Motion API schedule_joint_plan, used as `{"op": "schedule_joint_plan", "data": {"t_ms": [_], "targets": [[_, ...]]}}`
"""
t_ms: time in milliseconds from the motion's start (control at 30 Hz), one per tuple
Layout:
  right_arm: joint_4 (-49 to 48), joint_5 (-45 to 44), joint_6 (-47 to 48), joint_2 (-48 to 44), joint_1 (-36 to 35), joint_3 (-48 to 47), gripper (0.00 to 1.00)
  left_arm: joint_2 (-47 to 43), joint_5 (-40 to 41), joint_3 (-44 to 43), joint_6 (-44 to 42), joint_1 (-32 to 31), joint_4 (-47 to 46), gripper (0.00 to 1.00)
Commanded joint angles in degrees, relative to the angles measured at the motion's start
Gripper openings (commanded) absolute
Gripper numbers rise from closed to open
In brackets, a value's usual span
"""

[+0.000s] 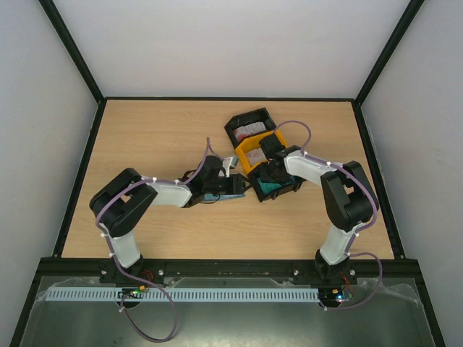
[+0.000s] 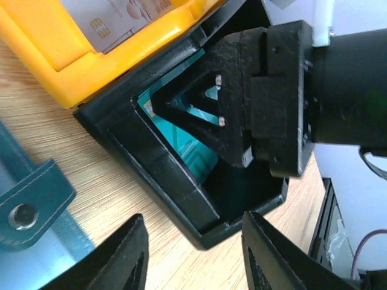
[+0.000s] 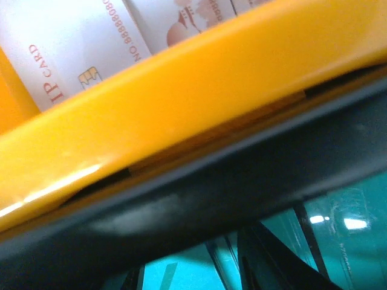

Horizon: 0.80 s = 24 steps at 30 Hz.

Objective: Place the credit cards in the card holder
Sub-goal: Pick up the credit card from the storage box.

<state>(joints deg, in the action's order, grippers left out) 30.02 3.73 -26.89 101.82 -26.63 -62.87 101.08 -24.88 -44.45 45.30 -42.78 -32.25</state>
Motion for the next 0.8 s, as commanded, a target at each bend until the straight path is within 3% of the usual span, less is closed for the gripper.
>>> {"op": "schedule_joint_plan", "data": {"t_ms": [0, 167, 500, 767], "targets": [[-0.2, 1.9, 0.5, 0.5, 0.3, 1.4, 0.38, 4.8, -0.3, -3.4, -0.8, -1.5, -0.1, 0.41], [0.7, 3.5, 0.1, -1.7, 0.3, 1.5, 0.26, 7.8, 0.5, -5.1, -2.4, -2.7, 1.5, 0.37], [-0.9, 12.6, -2.6, -8.0, 0.3, 4.2, 0.24, 9.7, 2.4, -5.8, -3.5, -3.4, 2.8, 0.33], [-2.9, 14.1, -3.4, -8.7, 0.3, 5.7, 0.25, 10.7, 2.6, -6.1, -3.6, -3.5, 3.0, 0.33]]}}
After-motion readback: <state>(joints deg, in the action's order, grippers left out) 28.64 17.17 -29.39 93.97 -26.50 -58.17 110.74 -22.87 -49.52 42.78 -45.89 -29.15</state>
